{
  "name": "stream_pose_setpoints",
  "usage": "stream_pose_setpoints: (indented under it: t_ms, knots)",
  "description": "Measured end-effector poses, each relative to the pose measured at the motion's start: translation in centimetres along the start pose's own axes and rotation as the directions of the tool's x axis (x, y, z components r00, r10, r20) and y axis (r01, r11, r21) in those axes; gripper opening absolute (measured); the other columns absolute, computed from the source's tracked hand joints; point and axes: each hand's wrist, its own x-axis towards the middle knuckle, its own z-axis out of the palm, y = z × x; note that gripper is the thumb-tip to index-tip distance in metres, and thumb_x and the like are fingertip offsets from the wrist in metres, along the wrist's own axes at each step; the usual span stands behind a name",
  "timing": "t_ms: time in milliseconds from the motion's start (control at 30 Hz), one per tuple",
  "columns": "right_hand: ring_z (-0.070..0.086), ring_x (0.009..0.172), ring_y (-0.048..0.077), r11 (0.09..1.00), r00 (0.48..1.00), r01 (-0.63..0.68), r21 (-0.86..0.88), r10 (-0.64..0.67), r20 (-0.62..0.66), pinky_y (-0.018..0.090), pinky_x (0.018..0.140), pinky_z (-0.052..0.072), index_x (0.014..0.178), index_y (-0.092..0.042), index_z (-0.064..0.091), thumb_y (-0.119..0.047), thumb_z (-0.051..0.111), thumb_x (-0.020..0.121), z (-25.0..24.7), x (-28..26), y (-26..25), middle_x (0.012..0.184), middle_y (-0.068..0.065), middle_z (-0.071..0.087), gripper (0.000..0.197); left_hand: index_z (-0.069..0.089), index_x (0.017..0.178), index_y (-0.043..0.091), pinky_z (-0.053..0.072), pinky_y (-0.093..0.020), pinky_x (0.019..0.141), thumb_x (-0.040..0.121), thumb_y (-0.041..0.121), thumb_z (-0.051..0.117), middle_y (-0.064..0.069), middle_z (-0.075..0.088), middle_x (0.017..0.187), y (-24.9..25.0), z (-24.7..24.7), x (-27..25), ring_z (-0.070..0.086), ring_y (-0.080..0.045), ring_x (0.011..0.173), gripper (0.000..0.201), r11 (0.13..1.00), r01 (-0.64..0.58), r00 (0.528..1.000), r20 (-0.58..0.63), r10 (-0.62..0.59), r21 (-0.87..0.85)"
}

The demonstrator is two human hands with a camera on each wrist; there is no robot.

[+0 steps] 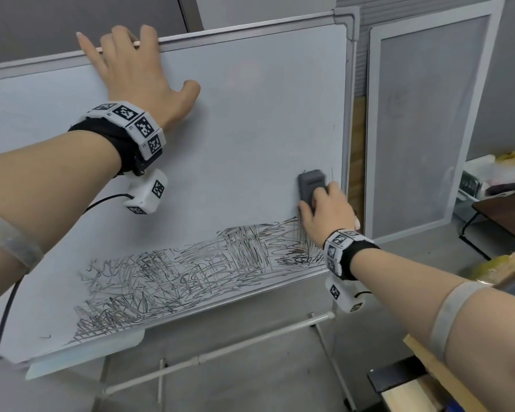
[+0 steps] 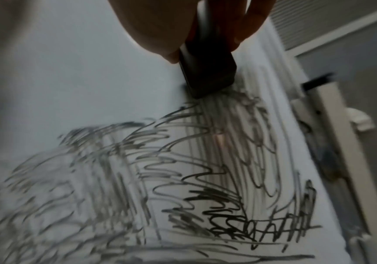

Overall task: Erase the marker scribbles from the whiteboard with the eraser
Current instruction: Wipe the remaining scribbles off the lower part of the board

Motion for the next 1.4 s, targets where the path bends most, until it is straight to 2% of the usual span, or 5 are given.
stream_pose_setpoints:
  t_ms: [200, 400, 933, 1267, 1400]
  knots:
    - [0.046, 0.078, 0.026, 0.977, 0.975, 0.213, -0.005, -0.213, 0.064, 0.036, 0.058, 0.047, 0.085, -0.014, 0.049, -0.037, 0.061, 0.089, 0.5, -0.7, -3.6, 0.093, 0.007, 0.045, 0.027, 0.047, 0.117, 0.007, 0.004, -0.067, 0.118, 0.072, 0.056, 0.047, -0.019, 0.049, 0.119, -0.1, 0.0, 0.0, 0.045, -0.039, 0.116, 0.066, 1.0, -0.003, 1.0, 0.005, 0.003, -0.001]
    - [0.051, 0.087, 0.031, 0.997, 0.999, -0.043, -0.07, 0.041, -0.021, 0.037, 0.06, 0.049, 0.087, -0.013, 0.05, -0.04, 0.058, 0.09, -1.7, 2.0, 2.7, 0.102, 0.009, 0.044, 0.029, 0.048, 0.117, 0.008, 0.003, -0.066, 0.118, 0.071, 0.058, 0.047, -0.018, 0.05, 0.119, 0.2, 0.0, 0.2, 0.045, -0.039, 0.117, 0.068, 1.0, 0.008, 1.0, 0.005, -0.008, -0.003]
    - [0.05, 0.092, 0.034, 0.976, 0.973, -0.218, -0.02, 0.219, 0.077, 0.043, 0.08, 0.047, 0.086, -0.009, 0.056, -0.033, 0.063, 0.09, 2.1, -2.2, 2.7, 0.105, 0.013, 0.046, 0.026, 0.047, 0.119, 0.008, 0.004, -0.066, 0.118, 0.071, 0.058, 0.047, -0.018, 0.05, 0.12, 0.3, -0.5, -0.2, 0.045, -0.039, 0.117, 0.07, 1.0, 0.009, 1.0, 0.014, -0.009, 0.011]
    - [0.046, 0.085, 0.022, 0.997, 0.989, 0.048, 0.053, -0.055, 0.137, 0.033, 0.064, 0.045, 0.092, -0.011, 0.057, -0.039, 0.06, 0.092, 3.0, -4.5, -6.5, 0.102, 0.006, 0.047, 0.028, 0.045, 0.12, 0.008, 0.003, -0.067, 0.118, 0.069, 0.047, 0.048, -0.019, 0.049, 0.122, 0.1, -0.9, -0.3, 0.044, -0.041, 0.118, 0.064, 1.0, -0.006, 0.999, 0.043, 0.005, 0.008]
    - [0.049, 0.087, 0.022, 0.998, 0.988, 0.066, 0.014, -0.067, 0.137, 0.034, 0.065, 0.048, 0.093, -0.013, 0.056, -0.039, 0.059, 0.092, 2.0, -3.5, -4.6, 0.1, 0.004, 0.047, 0.027, 0.045, 0.119, 0.008, 0.003, -0.067, 0.118, 0.068, 0.046, 0.048, -0.019, 0.048, 0.122, 0.0, -1.1, -0.4, 0.044, -0.04, 0.119, 0.063, 1.0, -0.022, 0.998, 0.051, 0.022, 0.0]
